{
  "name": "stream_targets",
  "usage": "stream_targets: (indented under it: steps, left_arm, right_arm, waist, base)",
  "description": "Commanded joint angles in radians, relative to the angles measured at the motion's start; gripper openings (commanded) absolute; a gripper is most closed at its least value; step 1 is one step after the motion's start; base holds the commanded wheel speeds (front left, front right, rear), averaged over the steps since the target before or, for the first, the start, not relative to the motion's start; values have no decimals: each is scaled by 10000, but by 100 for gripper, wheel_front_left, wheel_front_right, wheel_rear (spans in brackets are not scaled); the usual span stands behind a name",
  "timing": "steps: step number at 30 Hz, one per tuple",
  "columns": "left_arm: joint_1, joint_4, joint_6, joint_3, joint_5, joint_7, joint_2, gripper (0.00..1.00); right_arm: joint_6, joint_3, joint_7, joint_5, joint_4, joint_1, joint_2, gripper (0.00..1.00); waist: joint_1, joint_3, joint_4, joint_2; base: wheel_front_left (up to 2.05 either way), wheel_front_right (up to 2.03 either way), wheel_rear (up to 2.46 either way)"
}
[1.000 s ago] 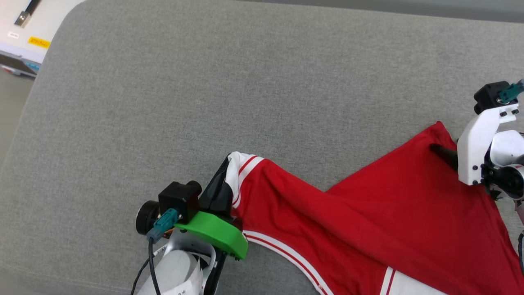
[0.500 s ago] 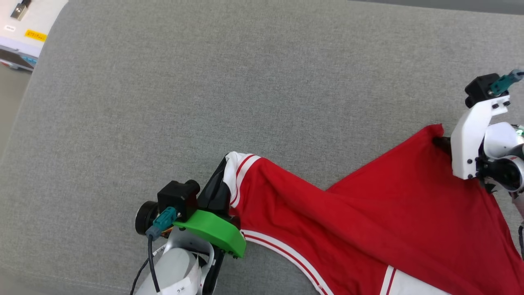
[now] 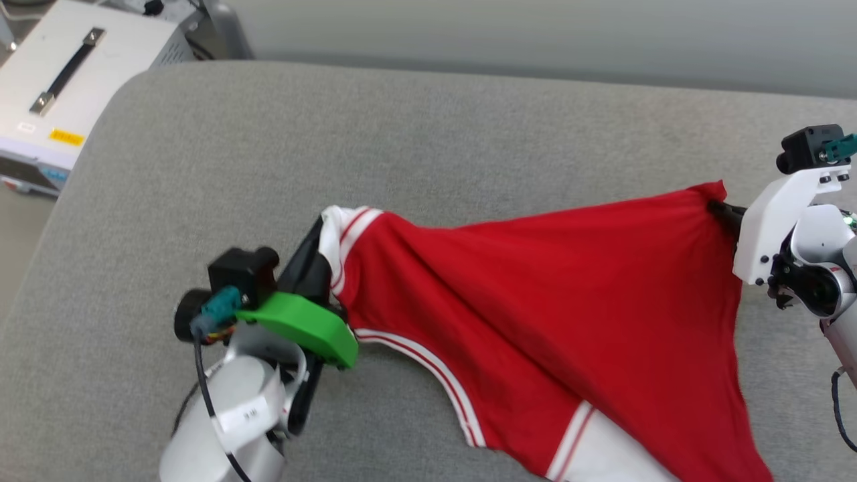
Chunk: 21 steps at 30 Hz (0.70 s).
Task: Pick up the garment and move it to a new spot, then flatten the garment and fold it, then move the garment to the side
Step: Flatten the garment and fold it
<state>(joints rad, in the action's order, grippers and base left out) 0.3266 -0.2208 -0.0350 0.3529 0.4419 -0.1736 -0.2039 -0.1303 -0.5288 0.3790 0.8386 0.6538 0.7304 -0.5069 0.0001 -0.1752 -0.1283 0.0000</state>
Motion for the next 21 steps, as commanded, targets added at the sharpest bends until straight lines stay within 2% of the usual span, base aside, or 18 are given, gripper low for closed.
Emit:
stream_targets:
  steps: [1,6,11,17,21]
  left_arm:
    - [447,-198,121,-120,145,88,-169,0]
    - [1785,-1160,594,-297,351,505,-496,0]
    - [3718,-2805,1005,-396,478,737,-581,0]
    - [6372,-4773,1215,-314,204,652,-655,0]
    - [8154,-5836,1128,-398,18,413,-724,0]
  right_arm:
    - [-4,68,-287,-145,154,253,91,0]
    - [-4,299,-1002,-456,690,666,395,0]
    - [-4,498,-1566,-866,1198,1455,596,0]
    - [-4,841,-2133,-1520,1856,3041,796,0]
    - [-4,1128,-2458,-1854,2130,4409,899,0]
  waist:
    - [-1,747,469,0]
    - [-1,1094,716,0]
    - [-1,985,848,0]
    - [-1,348,1011,0]
    - [-1,-361,1144,0]
  base:
    - [0,0,0]
    - [0,0,0]
    - [0,0,0]
    - [0,0,0]
    - [0,0,0]
